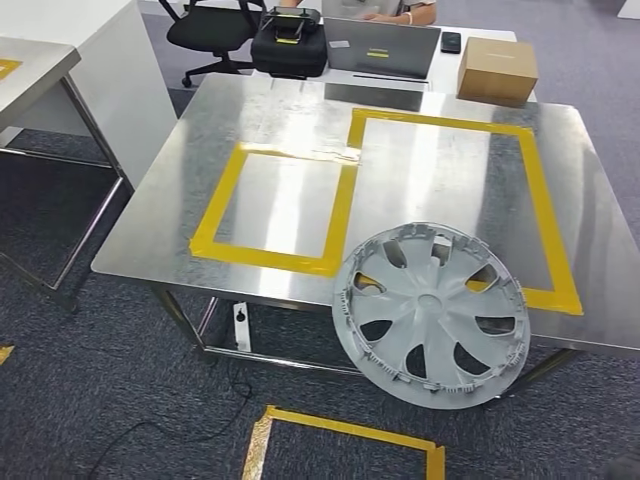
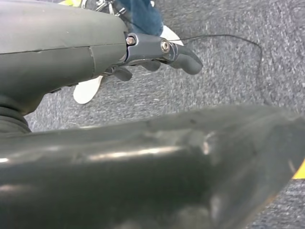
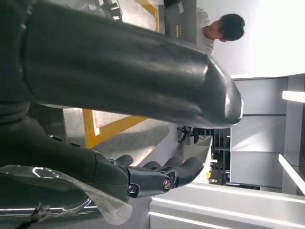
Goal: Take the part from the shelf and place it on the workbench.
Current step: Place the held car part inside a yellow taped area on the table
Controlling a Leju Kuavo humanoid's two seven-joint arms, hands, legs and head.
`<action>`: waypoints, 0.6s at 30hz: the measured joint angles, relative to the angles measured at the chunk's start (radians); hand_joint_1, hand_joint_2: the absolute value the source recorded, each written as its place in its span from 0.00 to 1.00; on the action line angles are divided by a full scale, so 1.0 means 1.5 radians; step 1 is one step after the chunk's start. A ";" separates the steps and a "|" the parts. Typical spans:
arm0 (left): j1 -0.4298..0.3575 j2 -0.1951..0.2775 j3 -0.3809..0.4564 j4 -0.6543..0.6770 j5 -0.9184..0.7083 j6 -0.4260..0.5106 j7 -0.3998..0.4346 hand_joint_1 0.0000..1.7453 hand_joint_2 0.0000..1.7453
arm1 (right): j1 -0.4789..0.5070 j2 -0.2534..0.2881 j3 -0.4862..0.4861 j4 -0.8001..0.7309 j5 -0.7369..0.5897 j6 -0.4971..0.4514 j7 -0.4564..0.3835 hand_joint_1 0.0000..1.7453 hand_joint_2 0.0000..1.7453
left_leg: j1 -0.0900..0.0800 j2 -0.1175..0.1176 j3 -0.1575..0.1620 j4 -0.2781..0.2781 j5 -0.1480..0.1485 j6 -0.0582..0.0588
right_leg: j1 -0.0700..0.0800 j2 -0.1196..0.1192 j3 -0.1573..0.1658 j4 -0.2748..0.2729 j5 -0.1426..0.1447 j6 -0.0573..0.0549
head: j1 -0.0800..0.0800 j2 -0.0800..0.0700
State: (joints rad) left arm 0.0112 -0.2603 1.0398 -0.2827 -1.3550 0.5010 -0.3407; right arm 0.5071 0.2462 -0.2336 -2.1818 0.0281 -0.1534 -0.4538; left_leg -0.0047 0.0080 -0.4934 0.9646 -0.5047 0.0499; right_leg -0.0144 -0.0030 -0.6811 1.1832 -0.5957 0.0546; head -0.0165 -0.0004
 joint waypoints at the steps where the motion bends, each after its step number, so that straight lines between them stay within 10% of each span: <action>1: 0.000 0.000 0.001 0.000 0.000 0.000 0.000 0.00 0.00 | 0.000 0.000 -0.001 0.000 0.000 0.000 0.000 0.00 0.00 | 0.000 0.001 -0.008 0.001 0.006 0.000 | 0.000 0.000 -0.005 0.037 -0.018 0.001 | 0.000 0.000; 3: 0.000 0.000 0.001 0.000 0.000 0.000 0.001 0.00 0.00 | 0.000 0.001 -0.002 0.001 0.001 0.000 0.001 0.00 0.00 | -0.001 0.002 -0.024 0.004 0.017 -0.002 | 0.000 0.000 0.014 0.053 -0.010 0.003 | 0.000 0.000; 8: -0.001 -0.001 0.002 0.000 -0.001 -0.001 0.001 0.00 0.00 | -0.002 0.003 -0.004 0.001 0.002 0.001 0.002 0.00 0.00 | -0.003 0.001 -0.054 0.024 0.034 -0.015 | 0.000 0.001 0.156 -0.134 0.026 -0.003 | 0.000 0.000; 11: -0.001 -0.001 0.002 0.000 -0.003 -0.001 0.001 0.00 0.00 | -0.001 0.006 -0.005 0.001 0.005 0.004 0.005 0.00 0.00 | -0.003 0.000 -0.061 0.028 0.041 -0.026 | 0.001 0.001 0.147 -0.147 0.028 -0.017 | 0.000 0.000; 16: 0.001 -0.001 0.004 0.000 -0.006 -0.001 0.005 0.00 0.00 | -0.001 0.012 -0.007 0.001 0.006 0.004 0.008 0.00 0.00 | 0.001 -0.002 -0.098 0.176 -0.085 -0.042 | 0.001 -0.005 0.115 -0.147 0.056 -0.037 | -0.004 0.000; 18: 0.001 -0.001 0.005 0.000 -0.006 -0.001 0.005 0.00 0.00 | -0.002 0.012 -0.008 0.002 0.006 0.003 0.008 0.00 0.00 | 0.001 -0.002 -0.088 0.208 -0.085 -0.041 | 0.004 -0.006 0.103 -0.145 0.068 -0.037 | -0.004 0.000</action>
State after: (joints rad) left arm 0.0128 -0.2610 1.0466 -0.2831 -1.3647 0.4994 -0.3325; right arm 0.5044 0.2645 -0.2461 -2.1793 0.0374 -0.1485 -0.4420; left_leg -0.0031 0.0044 -0.6258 1.2770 -0.6327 -0.0109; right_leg -0.0089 -0.0116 -0.5273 0.9651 -0.4932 -0.0015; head -0.0229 -0.0004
